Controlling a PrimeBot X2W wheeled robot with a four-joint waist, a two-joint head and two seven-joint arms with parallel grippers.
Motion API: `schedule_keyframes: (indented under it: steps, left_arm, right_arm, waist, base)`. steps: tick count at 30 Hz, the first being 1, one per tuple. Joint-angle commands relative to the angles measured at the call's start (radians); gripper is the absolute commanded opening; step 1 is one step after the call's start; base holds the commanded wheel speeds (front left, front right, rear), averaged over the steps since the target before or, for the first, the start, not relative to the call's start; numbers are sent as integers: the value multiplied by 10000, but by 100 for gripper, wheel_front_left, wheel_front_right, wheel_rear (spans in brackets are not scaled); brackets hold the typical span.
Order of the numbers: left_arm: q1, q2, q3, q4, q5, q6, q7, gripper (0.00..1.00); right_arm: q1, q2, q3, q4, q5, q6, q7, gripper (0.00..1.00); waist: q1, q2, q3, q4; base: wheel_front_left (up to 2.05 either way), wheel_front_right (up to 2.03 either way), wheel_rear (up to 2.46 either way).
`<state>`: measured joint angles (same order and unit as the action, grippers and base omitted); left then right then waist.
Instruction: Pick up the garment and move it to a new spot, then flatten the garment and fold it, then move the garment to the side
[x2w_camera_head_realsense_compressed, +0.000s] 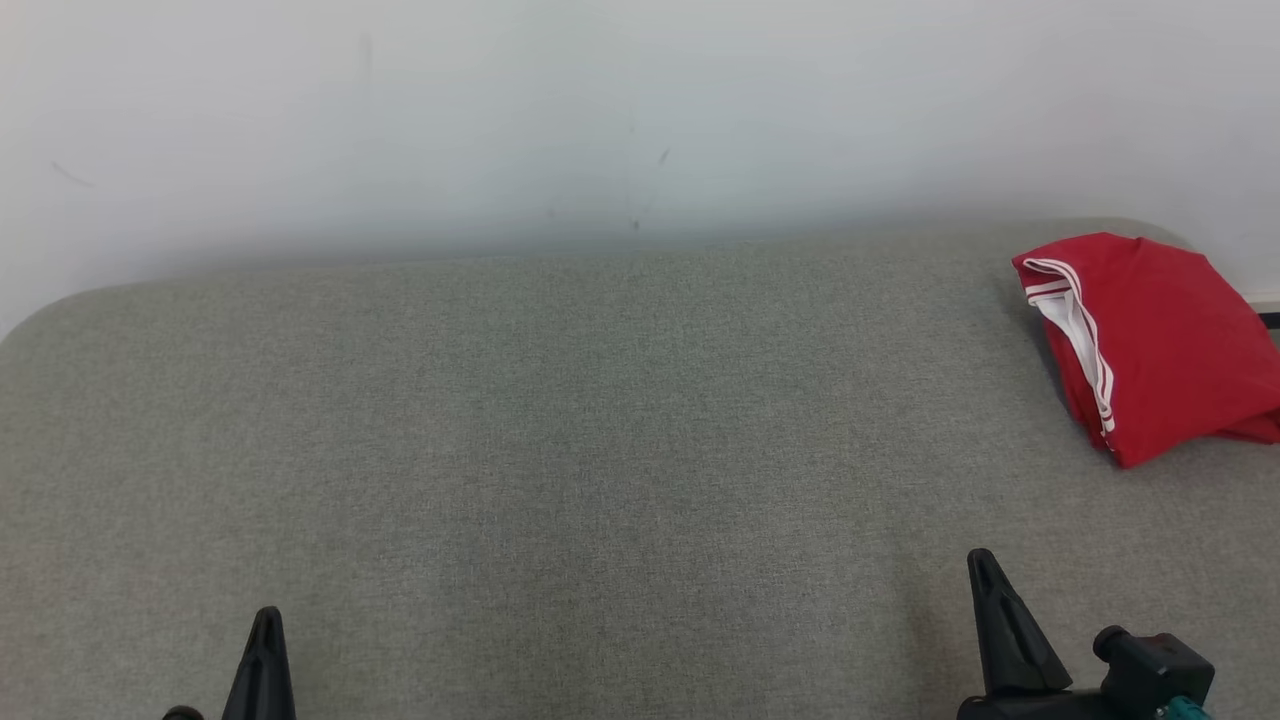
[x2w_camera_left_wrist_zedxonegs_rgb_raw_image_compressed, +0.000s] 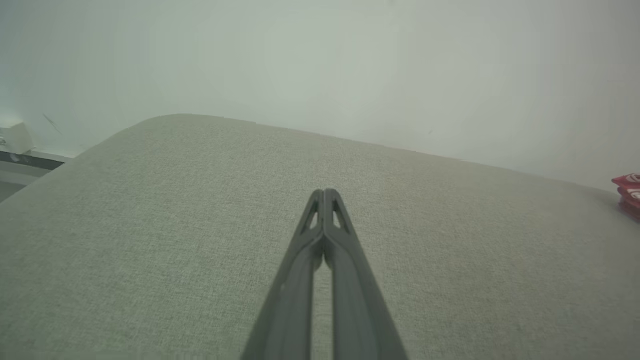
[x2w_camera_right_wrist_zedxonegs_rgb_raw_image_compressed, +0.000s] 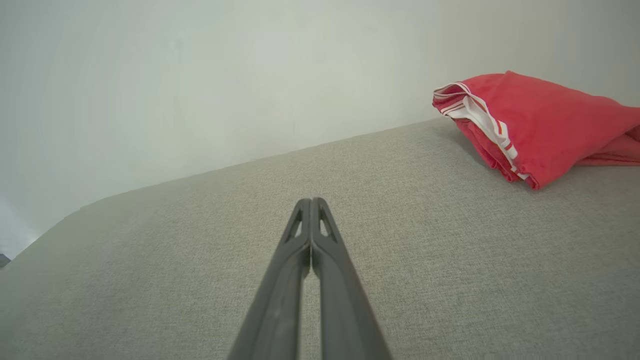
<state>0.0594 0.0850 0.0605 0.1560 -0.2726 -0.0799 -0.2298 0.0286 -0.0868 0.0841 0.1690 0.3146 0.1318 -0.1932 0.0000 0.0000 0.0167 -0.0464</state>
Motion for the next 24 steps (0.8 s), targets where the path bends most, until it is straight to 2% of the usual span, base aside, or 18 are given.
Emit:
schedule_keyframes:
  steps: [1,24]
  left_arm:
    - [-264,15,63,-87,-636,-46,127,0]
    - [-656,-85,168,140,-4290,-177,1035,0]
  right_arm:
    - [-216,-29,-79,-130,628,-1,89,0]
    - [-580,-49,-455,118,4304,-5,801,0]
  waist:
    - [0,0,-2,9]
    - [0,0,-27,93]
  base:
    - [0,0,0]
    - [0,0,0]
